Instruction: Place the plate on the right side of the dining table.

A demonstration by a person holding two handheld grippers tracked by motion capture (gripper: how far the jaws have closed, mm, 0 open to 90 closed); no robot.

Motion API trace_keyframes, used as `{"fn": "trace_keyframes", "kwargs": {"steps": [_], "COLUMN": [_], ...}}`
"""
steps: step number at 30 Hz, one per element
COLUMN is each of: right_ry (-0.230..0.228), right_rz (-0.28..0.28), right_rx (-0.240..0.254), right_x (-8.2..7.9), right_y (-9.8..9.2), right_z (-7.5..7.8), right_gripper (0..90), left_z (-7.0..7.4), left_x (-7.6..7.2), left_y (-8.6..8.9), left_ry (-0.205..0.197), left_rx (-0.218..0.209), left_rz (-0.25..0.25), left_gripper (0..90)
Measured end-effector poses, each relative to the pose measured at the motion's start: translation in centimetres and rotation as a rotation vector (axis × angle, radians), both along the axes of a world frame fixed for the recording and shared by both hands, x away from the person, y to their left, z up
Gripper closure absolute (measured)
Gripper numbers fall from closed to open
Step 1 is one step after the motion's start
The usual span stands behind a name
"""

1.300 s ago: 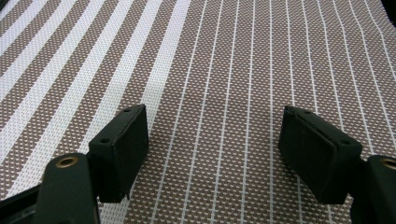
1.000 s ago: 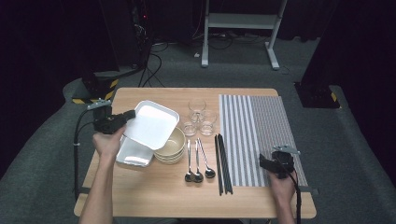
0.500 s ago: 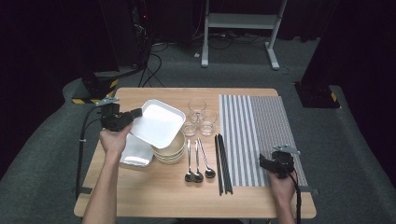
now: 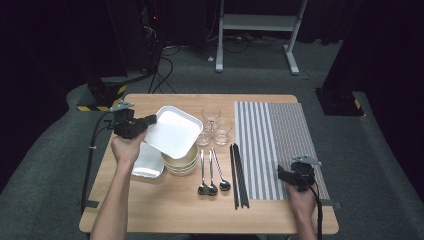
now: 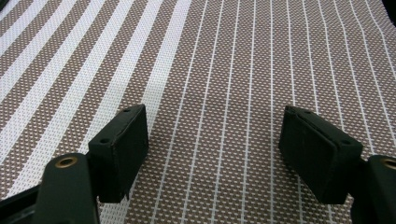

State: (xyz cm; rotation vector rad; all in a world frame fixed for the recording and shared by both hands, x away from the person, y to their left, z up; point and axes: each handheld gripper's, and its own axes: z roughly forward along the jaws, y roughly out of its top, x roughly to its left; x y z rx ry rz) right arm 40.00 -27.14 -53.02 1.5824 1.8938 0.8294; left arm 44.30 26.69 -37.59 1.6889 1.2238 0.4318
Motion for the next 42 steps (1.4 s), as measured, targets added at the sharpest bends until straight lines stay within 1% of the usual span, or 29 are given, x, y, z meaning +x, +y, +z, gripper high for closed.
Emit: {"fn": "trace_keyframes", "kwargs": {"steps": [1,4,6,7,9,12,16,18,22,24,26,27,30,32,35,36,37,41,42], "right_ry": [0.000,0.000,0.000,0.000,0.000,0.000,0.000,0.000,-0.001,-0.001,-0.001,-0.001,0.001,0.001,0.001,0.001,0.001,0.001,0.001], "right_rz": [0.000,0.000,0.000,0.000,0.000,0.000,0.001,0.000,0.000,0.001,0.002,0.001,0.001,0.001,0.001,0.001,0.001,0.001,0.001], "right_rx": [0.000,0.000,0.000,0.000,0.000,0.000,-0.001,0.000,-0.001,-0.001,-0.002,-0.003,-0.001,-0.001,-0.001,-0.001,-0.001,-0.001,-0.001], "right_x": [0.0,0.0,0.0,0.0,0.0,0.0,0.0,0.0,0.0,0.0,0.0,0.0,0.1,0.1,0.1,0.1,0.1,0.1,0.1], "right_y": [0.0,0.0,0.0,0.0,0.0,0.0,0.0,0.0,0.0,0.0,0.0,0.0,0.0,0.0,0.0,0.0,0.0,0.0,0.0], "right_z": [0.0,0.0,0.0,0.0,0.0,0.0,0.0,0.0,0.0,0.0,0.0,0.0,0.0,0.0,0.0,0.0,0.0,0.0,0.0], "right_gripper": [23.8,23.8,23.8,23.8,23.8,23.8,23.8,23.8,23.8,23.8,23.6,23.5,23.5,23.5,23.5,23.5,23.5,23.5,23.6], "left_z": [0.0,0.2,0.3,0.5,0.5,0.4,0.5,0.6,0.6,0.5,0.4,0.4,0.6,0.7,0.8,0.8,0.8,0.8,0.7], "left_x": [0.0,0.1,0.1,0.2,0.2,0.5,0.4,0.4,0.7,0.8,0.9,0.8,0.6,0.5,0.6,0.6,0.7,0.9,0.9], "left_y": [-0.2,-0.6,-0.7,-1.1,-1.2,-1.3,-1.6,-2.0,-2.6,-2.7,-2.8,-2.8,-2.9,-3.1,-3.8,-3.8,-4.3,-5.1,-5.2], "left_ry": [0.000,-0.004,-0.005,-0.007,-0.006,0.003,-0.003,-0.009,-0.008,-0.007,0.003,0.005,-0.002,-0.005,-0.005,-0.005,-0.006,-0.004,-0.002], "left_rx": [0.000,-0.017,-0.014,-0.001,0.001,0.014,0.013,0.012,0.011,0.009,0.028,0.029,0.019,0.025,0.015,0.015,0.021,0.007,0.009], "left_rz": [-0.001,-0.013,-0.015,-0.023,-0.026,-0.032,-0.038,-0.047,-0.061,-0.062,-0.052,-0.046,-0.049,-0.048,-0.059,-0.059,-0.063,-0.076,-0.078], "left_gripper": [88.8,88.8,88.8,88.8,88.8,88.7,88.8,88.8,88.7,88.7,88.7,88.7,88.7,88.8,88.7,88.7,88.8,88.8,88.7]}}
